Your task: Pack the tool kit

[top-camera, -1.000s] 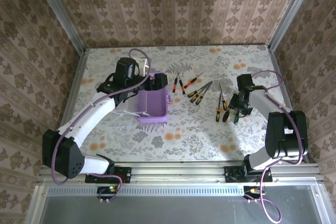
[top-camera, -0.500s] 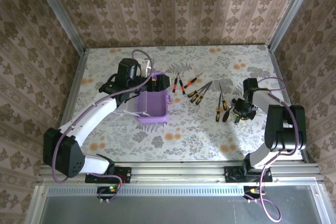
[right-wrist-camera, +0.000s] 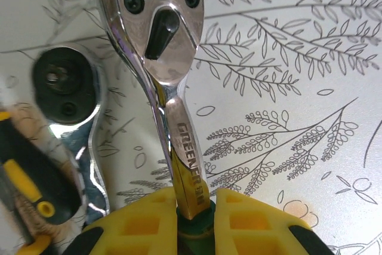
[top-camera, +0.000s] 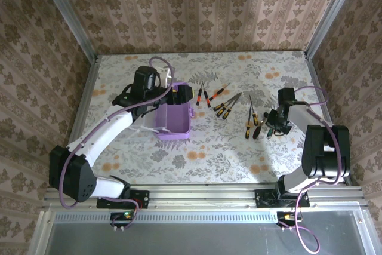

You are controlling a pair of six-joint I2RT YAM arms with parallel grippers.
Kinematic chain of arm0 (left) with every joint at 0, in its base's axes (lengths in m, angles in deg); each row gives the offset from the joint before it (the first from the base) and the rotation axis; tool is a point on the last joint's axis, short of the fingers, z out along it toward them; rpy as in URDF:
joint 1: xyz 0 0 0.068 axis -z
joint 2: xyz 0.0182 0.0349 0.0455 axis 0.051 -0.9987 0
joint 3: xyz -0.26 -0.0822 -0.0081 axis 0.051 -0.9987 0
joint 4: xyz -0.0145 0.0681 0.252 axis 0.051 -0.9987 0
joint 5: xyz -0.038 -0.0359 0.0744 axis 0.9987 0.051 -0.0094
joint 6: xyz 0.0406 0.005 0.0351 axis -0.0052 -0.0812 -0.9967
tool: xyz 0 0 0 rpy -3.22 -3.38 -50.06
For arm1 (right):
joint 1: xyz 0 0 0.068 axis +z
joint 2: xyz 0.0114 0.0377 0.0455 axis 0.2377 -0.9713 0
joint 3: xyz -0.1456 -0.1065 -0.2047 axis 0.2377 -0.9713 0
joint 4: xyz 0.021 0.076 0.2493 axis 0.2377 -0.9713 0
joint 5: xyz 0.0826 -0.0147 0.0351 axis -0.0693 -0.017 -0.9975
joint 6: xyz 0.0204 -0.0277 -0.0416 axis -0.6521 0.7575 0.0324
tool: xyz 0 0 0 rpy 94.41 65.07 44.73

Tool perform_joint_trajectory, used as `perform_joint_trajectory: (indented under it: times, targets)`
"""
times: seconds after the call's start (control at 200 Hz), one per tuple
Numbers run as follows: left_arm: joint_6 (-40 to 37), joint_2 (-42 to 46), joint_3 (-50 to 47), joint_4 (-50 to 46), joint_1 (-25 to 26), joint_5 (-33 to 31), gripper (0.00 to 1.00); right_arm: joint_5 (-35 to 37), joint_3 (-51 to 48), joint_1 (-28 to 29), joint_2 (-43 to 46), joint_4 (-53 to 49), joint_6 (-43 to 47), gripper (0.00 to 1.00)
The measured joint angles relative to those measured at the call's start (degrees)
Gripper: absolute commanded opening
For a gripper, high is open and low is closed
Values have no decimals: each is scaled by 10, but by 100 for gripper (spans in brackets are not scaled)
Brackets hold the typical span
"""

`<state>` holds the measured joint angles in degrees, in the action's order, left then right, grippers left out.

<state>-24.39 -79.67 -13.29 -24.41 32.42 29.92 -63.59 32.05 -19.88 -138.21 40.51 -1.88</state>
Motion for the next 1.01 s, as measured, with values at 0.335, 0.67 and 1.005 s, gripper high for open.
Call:
perform_joint_trajectory:
  times: [0.335, 0.67, 1.005]
  targets:
    - [0, 1, 0, -2, -66, -7, 100, 19, 114, 125, 13, -33, -3, 0]
    - [0, 27, 0, 1, -176, -20, 100, 32, 309, 321, -56, -34, -53, 0]
    - [12, 27, -15, 9, -256, -26, 100, -16, 462, 463, -279, -8, -75, 0]
